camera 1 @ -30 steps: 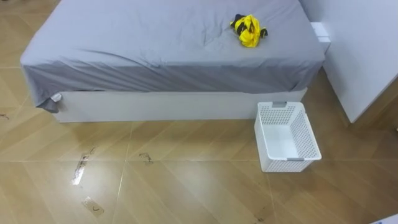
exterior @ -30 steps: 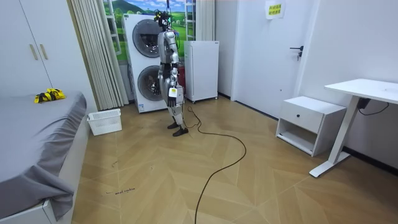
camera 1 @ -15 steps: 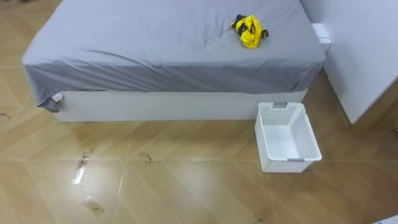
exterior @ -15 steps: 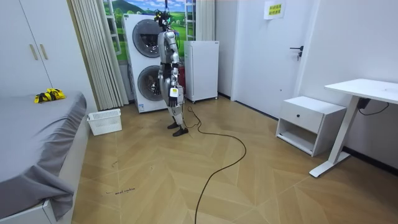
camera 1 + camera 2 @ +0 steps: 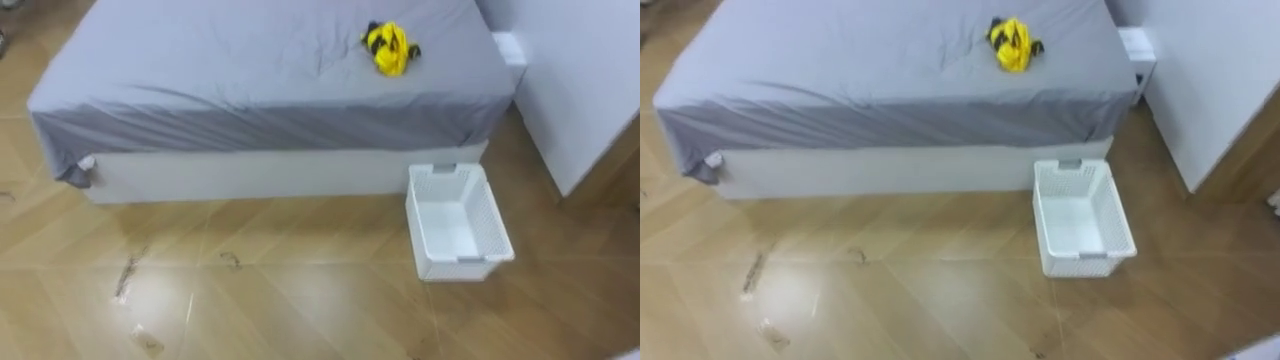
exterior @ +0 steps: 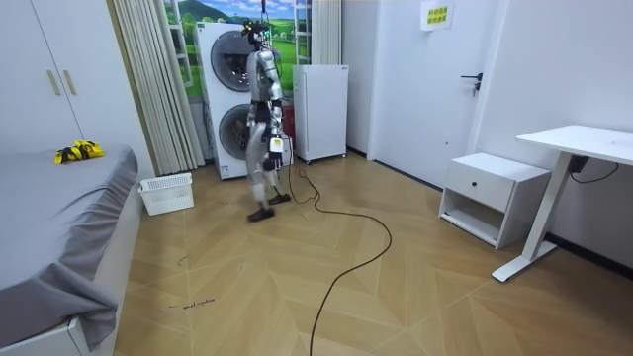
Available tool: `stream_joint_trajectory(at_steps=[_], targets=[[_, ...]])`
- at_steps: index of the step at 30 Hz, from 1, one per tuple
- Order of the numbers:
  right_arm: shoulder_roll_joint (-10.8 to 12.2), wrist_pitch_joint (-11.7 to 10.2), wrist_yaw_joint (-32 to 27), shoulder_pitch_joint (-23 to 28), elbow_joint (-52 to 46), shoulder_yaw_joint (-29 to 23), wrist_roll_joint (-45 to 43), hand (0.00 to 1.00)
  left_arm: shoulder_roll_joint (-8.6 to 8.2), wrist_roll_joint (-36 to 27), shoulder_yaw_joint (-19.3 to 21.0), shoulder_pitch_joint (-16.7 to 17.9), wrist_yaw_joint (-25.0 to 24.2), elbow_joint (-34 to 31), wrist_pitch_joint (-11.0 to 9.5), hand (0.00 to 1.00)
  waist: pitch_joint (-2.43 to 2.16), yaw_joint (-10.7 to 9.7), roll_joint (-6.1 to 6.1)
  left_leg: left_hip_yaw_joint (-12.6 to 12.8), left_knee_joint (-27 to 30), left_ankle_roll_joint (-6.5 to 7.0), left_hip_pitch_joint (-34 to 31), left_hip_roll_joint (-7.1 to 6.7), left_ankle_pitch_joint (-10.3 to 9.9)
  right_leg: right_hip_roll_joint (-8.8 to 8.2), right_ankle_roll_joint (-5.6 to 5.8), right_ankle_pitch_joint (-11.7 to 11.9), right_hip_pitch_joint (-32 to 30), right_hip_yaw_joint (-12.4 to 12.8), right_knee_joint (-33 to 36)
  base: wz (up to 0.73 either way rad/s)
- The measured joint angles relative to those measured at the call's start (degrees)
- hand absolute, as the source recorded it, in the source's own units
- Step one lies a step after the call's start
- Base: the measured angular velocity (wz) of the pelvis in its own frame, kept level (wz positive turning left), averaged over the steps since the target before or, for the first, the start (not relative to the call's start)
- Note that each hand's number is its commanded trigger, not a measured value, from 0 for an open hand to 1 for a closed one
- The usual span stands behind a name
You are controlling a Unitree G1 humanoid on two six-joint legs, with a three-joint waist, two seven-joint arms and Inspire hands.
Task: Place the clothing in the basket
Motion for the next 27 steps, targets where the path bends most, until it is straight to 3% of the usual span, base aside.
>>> stream_joint_trajectory(at_steps=[2,3,4,5,6,7,8,9,10,11,12,13,14,15,16,17,18,19,20,21,23,24,25,26,27], targets=[[-0.3,0.7,-0.3,0.2,-0.1,0.6,-0.9,0.00,-0.38,-0.1,0.3,2.3,0.3,0.5,0.0,0.00,0.00,1.0,-0.32,0.0,-6.9,-0.07,-2.3,0.34,7.8,-1.86,1.15,-2.7,2.1,1.7,-0.1,-0.43],[-0.3,0.8,-0.5,0.2,-0.1,0.6,-1.2,0.00,-0.51,-0.1,0.5,2.4,0.3,0.9,0.0,0.00,0.04,1.3,-0.55,0.3,-6.9,0.12,-2.4,0.23,9.8,-2.48,1.63,-3.4,2.7,2.1,-0.3,-0.29],[-0.3,1.1,-0.9,0.3,-0.1,0.5,-1.3,0.00,-0.69,-0.2,0.4,2.5,0.3,1.3,0.0,0.00,-0.18,1.2,-1.18,1.4,-5.8,2.22,-2.6,-1.20,12.9,-4.16,3.17,-4.5,3.8,2.5,-0.7,-0.08],[-0.3,1.1,-1.4,0.2,-0.1,0.4,-1.2,0.00,-0.80,-0.2,0.4,1.9,0.0,1.3,0.0,0.00,-0.64,1.0,-1.82,2.6,-2.1,3.98,-3.4,-2.52,11.8,-5.90,4.32,-5.3,4.8,2.4,-1.7,-0.06],[-0.3,1.1,-1.5,0.3,0.0,0.4,-1.2,0.00,-0.82,-0.2,0.4,1.7,-0.1,1.3,-0.1,0.00,-0.45,1.3,-2.26,3.5,0.2,4.40,-3.8,-2.81,10.6,-6.55,4.54,-5.3,5.2,2.4,-2.0,-0.13],[-0.2,0.7,-1.9,-0.2,-0.2,0.4,-1.3,0.00,-0.78,-0.2,0.4,1.0,-0.3,1.3,-0.4,0.00,-0.33,1.4,-2.29,4.2,4.2,4.78,-4.5,-3.00,7.2,-7.40,5.61,-4.7,5.8,2.4,-1.3,-0.21],[-0.1,0.0,-2.3,-0.1,-1.2,0.5,-1.3,0.00,-0.34,-0.5,0.4,-0.2,-0.3,1.4,-0.7,0.00,0.08,1.3,-2.02,4.5,8.6,5.42,-4.9,-2.98,4.4,-8.03,6.72,-4.0,6.5,2.4,0.9,-0.19],[0.0,-0.3,-2.5,-0.1,-1.6,0.5,-1.3,0.00,-0.03,-1.1,0.4,-0.8,-0.3,1.5,-1.0,0.00,0.23,1.3,-1.99,5.0,10.5,5.92,-4.7,-2.86,3.2,-8.54,6.95,-3.7,6.4,2.6,3.1,-0.15],[0.0,-0.6,-2.6,-0.2,-2.3,0.5,-1.3,0.00,0.74,-2.4,0.4,-1.7,-0.3,1.7,-1.8,0.00,0.25,1.4,-2.04,6.3,11.3,6.38,-3.0,-2.92,0.8,-8.74,8.45,-2.5,4.8,2.4,9.7,-0.10],[-0.3,-0.8,-2.7,0.0,-3.0,0.5,-1.2,0.00,1.26,-3.9,0.4,-2.5,-0.1,1.6,-2.6,0.00,0.13,1.2,-2.06,6.7,9.7,6.30,-0.1,-3.40,-2.2,-9.44,8.68,0.5,2.0,1.0,18.3,0.00],[-0.3,-0.8,-3.0,0.3,-3.8,0.5,-1.3,0.00,1.51,-4.3,0.4,-3.3,0.0,1.3,-2.8,0.00,-0.22,1.1,-1.30,6.8,9.1,6.50,1.2,-3.65,-3.3,-9.73,8.59,2.9,0.6,0.4,22.5,0.16],[-0.3,-0.8,-3.3,0.6,-4.8,-0.1,-1.2,0.00,1.92,-4.7,0.6,-4.6,0.7,0.4,-3.2,0.00,-0.11,1.3,-1.71,6.8,7.0,7.07,4.1,-4.61,-4.1,-10.80,8.13,9.9,-2.6,-0.3,30.1,0.03],[-0.2,-0.8,-3.3,0.2,-5.3,-0.3,-1.2,0.00,2.12,-4.6,0.6,-5.3,1.4,-0.7,-3.7,0.00,-0.29,2.0,-1.50,6.6,3.6,7.30,7.7,-5.08,-4.3,-10.94,6.74,12.7,-6.4,-0.4,35.8,-0.12],[-0.2,-0.8,-3.3,0.0,-6.0,-0.3,-1.1,0.00,2.14,-4.6,0.6,-5.9,1.8,-0.9,-4.0,0.00,-0.27,2.6,-1.32,6.5,1.9,7.29,9.4,-5.06,-4.3,-10.17,5.82,10.7,-8.9,-0.5,38.4,-0.28],[-0.2,-0.8,-3.2,-0.3,-7.8,-0.2,-1.1,0.00,2.07,-4.1,0.6,-6.9,2.3,-0.9,-4.3,0.00,-0.20,3.0,-0.90,5.4,-1.1,7.17,12.6,-4.79,-4.2,-7.82,3.60,5.7,-14.3,-1.8,41.5,-0.12],[0.0,-0.7,-3.5,-0.5,-10.5,0.2,-1.1,0.00,2.14,-3.9,0.3,-7.6,2.4,-1.0,-4.4,0.00,-0.13,2.9,-0.40,4.1,-3.3,6.99,15.6,-4.20,-4.4,-5.13,2.29,2.3,-19.4,-3.7,40.6,0.00],[0.2,-0.8,-3.7,-0.6,-11.9,0.2,-1.0,0.00,2.19,-4.0,0.0,-7.9,2.4,-1.1,-4.4,0.00,-0.12,2.7,-0.13,3.1,-4.4,6.87,16.9,-4.15,-4.5,-3.91,2.11,1.4,-21.9,-4.5,38.8,0.24],[0.5,-1.0,-4.2,-1.3,-13.9,0.5,-0.8,0.00,2.14,-4.1,-1.3,-8.2,2.4,-1.7,-4.4,0.00,0.23,1.6,0.22,0.8,-6.0,6.58,19.3,-4.04,-4.9,-2.14,2.13,1.1,-25.5,-6.2,32.0,0.56],[0.6,-1.3,-4.7,-1.4,-15.2,0.9,-0.8,0.00,1.87,-4.5,-3.6,-8.3,2.8,-2.3,-4.4,0.00,0.24,0.4,0.18,-0.9,-7.9,6.18,22.1,-3.42,-5.3,-0.83,2.27,2.2,-26.9,-6.8,22.0,0.75],[0.7,-1.3,-4.8,-1.4,-15.8,1.0,-0.8,0.00,1.68,-4.6,-4.7,-8.1,2.9,-2.5,-4.4,0.00,0.26,-0.1,0.17,-1.4,-9.0,5.82,23.8,-3.09,-5.6,-0.71,2.29,3.7,-27.0,-7.3,16.5,0.91],[0.9,-1.9,-5.2,-1.4,-17.7,0.9,-1.3,0.00,0.62,-3.9,-6.1,-6.9,2.9,-3.1,-4.3,0.00,0.03,-0.5,0.46,-3.1,-12.8,4.11,30.5,-0.77,-7.3,-0.91,1.66,15.0,-26.5,-9.7,5.0,0.73],[1.0,-1.9,-5.4,-1.4,-19.1,0.9,-1.4,0.00,0.68,-3.9,-6.2,-6.3,2.9,-3.6,-4.4,0.00,-0.19,-0.1,0.40,-3.4,-13.4,3.53,31.6,-0.22,-7.9,-0.56,0.94,17.2,-26.5,-9.9,4.4,0.29],[1.1,-2.2,-5.8,-1.6,-22.6,0.8,-1.3,0.00,1.00,-4.0,-6.2,-5.3,3.1,-4.1,-4.4,0.00,-0.89,0.4,0.28,-3.5,-12.8,1.95,32.2,1.08,-9.2,0.89,-1.38,18.1,-26.2,-10.3,5.6,0.00],[1.2,-3.2,-6.7,-2.0,-26.4,0.6,-1.5,0.00,1.02,-4.5,-6.2,-4.4,3.1,-3.2,-4.3,0.00,-0.77,1.2,1.44,-3.6,-11.1,0.37,32.5,2.93,-9.9,2.16,-2.79,17.3,-25.1,-12.2,7.2,0.00],[1.2,-3.5,-7.2,-2.0,-28.4,0.4,-1.6,0.00,1.02,-4.5,-5.9,-4.2,3.1,-2.7,-4.3,0.00,-0.62,1.3,1.95,-3.6,-10.4,-0.18,32.9,3.77,-9.9,2.68,-3.22,16.3,-24.5,-12.7,8.0,0.06]])
